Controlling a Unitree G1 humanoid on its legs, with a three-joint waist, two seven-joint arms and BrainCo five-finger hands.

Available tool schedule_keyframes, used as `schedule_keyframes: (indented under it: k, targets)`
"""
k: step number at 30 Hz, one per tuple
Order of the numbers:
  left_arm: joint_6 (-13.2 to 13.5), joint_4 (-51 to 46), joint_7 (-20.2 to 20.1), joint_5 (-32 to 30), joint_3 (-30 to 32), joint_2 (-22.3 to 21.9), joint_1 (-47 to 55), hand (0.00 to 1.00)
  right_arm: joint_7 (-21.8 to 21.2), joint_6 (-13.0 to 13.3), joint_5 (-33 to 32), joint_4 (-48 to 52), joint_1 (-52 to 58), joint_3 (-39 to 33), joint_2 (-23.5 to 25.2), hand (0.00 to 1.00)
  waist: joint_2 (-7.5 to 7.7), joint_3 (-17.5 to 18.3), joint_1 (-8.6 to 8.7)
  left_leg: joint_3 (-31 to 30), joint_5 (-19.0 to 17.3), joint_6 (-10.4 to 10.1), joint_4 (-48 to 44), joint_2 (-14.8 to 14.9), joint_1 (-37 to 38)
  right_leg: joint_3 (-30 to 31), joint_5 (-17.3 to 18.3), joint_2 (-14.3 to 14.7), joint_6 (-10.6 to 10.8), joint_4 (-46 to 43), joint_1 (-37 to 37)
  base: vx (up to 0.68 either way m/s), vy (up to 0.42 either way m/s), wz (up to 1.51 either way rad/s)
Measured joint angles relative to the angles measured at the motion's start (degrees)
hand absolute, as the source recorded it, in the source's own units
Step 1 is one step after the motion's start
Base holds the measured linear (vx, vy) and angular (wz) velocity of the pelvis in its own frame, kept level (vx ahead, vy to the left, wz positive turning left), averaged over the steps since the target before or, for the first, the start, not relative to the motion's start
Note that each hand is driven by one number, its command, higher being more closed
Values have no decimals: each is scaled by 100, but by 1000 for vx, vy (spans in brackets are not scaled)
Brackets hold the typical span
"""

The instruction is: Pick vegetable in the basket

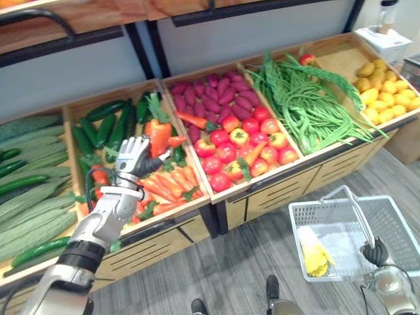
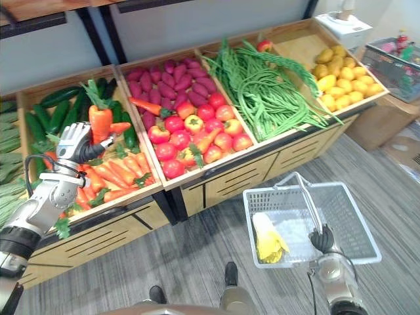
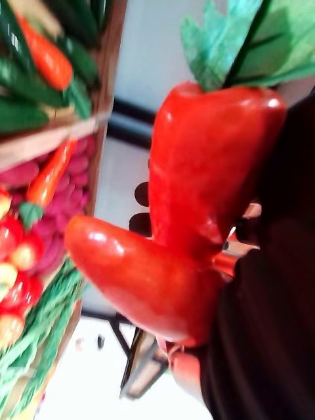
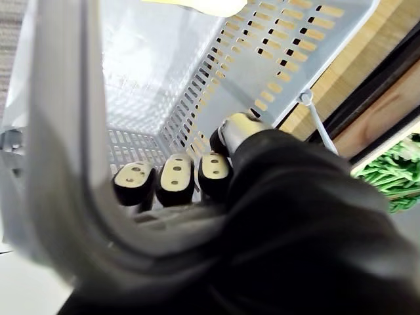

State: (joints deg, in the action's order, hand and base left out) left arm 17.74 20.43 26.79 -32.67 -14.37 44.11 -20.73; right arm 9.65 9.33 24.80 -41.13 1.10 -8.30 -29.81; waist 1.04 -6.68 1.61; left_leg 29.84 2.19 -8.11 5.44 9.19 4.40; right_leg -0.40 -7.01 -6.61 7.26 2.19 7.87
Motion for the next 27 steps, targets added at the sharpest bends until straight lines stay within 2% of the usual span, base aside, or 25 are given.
schedule_keyframes:
  k: [5,8,14,17,18,20,22,23,27]
  targets:
    - [347,-402,-119,100,-478,74,51,100,-551,346,9,649,57,296,-354,100,166,159,208,535,-166,-104,-2,54,377,475,-67,147,-14,1,-58,62,-12,-52]
    - [513,-619,-234,98,-885,75,47,100,-826,455,7,1060,91,615,-534,100,228,210,301,777,-321,-145,-94,101,551,706,-71,194,-7,0,-134,11,-8,-43]
    - [793,-957,-310,98,-1703,-36,-273,100,-1390,764,-13,1701,117,1009,-697,100,223,224,313,1091,-779,-182,-791,263,573,982,-111,224,57,-34,-163,-35,-7,-32]
    - [947,-1084,-320,100,-2130,-186,-439,100,-1607,940,-58,1989,145,1173,-740,100,187,262,376,1204,-1022,-223,-1133,423,571,1036,-112,280,57,-51,-209,-40,-15,-18]
    - [975,-1129,-325,99,-2294,-226,-444,100,-1669,1037,-78,2115,145,1233,-779,100,159,295,444,1227,-1092,-223,-1252,473,565,1038,-111,300,57,-65,-213,-22,-12,-15]
    - [987,-1140,-341,97,-2650,-398,-564,100,-1855,1265,-294,2305,146,1381,-955,100,129,313,473,1366,-1245,-238,-1498,584,572,1104,-110,351,58,-114,-197,-28,-5,-26]
    - [991,-1166,-355,97,-2845,-465,-670,100,-1958,1340,-373,2452,146,1385,-997,100,133,316,484,1413,-1327,-258,-1639,638,572,1155,-108,377,58,-126,-196,-37,4,-24]
    - [1026,-1260,-371,104,-2956,-485,-698,100,-2102,1451,-514,2578,147,1402,-1091,100,131,318,554,1513,-1398,-240,-1767,685,569,1192,-101,387,53,-130,-182,-32,8,-18]
    - [1109,-1359,-529,109,-3358,-541,-791,100,-2281,1533,-796,2871,155,1547,-1364,100,123,325,615,1679,-1553,-250,-2046,792,571,1278,-65,443,11,-216,-109,-24,14,-24]
